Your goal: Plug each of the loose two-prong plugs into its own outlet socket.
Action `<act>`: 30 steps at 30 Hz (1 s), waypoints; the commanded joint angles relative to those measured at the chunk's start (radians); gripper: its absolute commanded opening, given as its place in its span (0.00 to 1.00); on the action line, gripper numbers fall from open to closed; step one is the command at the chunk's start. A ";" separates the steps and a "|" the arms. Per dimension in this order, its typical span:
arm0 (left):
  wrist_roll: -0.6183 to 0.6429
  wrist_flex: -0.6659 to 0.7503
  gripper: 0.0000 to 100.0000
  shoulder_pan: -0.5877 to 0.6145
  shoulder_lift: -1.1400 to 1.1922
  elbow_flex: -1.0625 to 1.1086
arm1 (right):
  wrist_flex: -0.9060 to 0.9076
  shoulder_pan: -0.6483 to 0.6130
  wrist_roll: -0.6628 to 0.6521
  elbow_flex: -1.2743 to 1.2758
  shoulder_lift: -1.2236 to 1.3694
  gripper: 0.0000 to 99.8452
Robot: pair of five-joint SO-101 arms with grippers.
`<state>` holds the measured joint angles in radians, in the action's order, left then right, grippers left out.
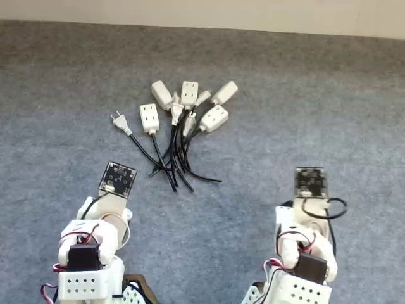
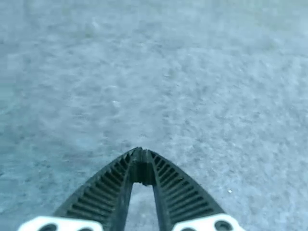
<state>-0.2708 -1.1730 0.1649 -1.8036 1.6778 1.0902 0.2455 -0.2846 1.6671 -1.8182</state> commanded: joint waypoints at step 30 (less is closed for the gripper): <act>0.000 -0.072 0.13 0.136 1.256 -1.237 | -0.008 0.067 -0.012 0.090 -0.004 0.01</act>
<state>-0.2693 -1.2405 0.3046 -0.8738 0.6621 1.0902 0.3099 -0.2846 1.6671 -1.8182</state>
